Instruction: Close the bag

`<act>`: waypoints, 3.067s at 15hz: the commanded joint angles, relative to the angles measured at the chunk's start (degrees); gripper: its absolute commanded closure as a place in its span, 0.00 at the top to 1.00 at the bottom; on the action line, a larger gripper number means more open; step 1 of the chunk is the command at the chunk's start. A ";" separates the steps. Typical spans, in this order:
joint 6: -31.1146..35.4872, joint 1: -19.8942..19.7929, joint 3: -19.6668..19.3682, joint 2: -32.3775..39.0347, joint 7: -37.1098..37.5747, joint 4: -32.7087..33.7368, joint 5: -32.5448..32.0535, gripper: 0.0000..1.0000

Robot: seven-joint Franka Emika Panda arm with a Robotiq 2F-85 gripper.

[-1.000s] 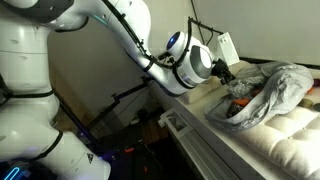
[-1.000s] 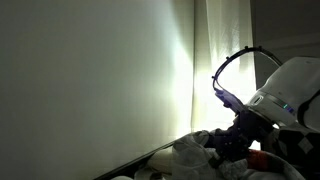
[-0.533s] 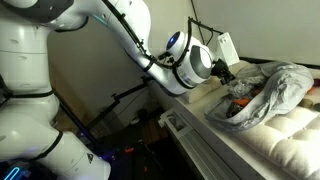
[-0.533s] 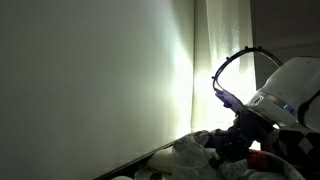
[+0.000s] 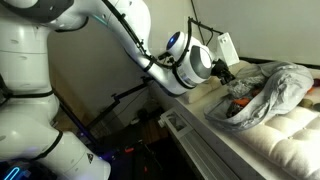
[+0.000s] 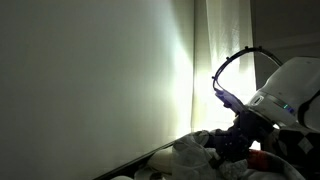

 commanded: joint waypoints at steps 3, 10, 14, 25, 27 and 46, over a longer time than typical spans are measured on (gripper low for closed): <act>-0.03 3.13 -2.38 -0.90 3.06 -1.88 7.97 0.01; -0.24 10.64 -5.05 0.58 4.26 -3.30 22.67 0.01; -0.25 18.65 -10.58 1.69 8.87 -6.24 36.71 0.01; -0.25 26.62 -15.55 5.54 18.43 -8.67 49.56 0.02; -0.25 26.69 -15.55 5.53 18.51 -8.49 49.55 0.02; -0.68 63.55 -48.84 21.36 30.72 -12.90 77.81 0.01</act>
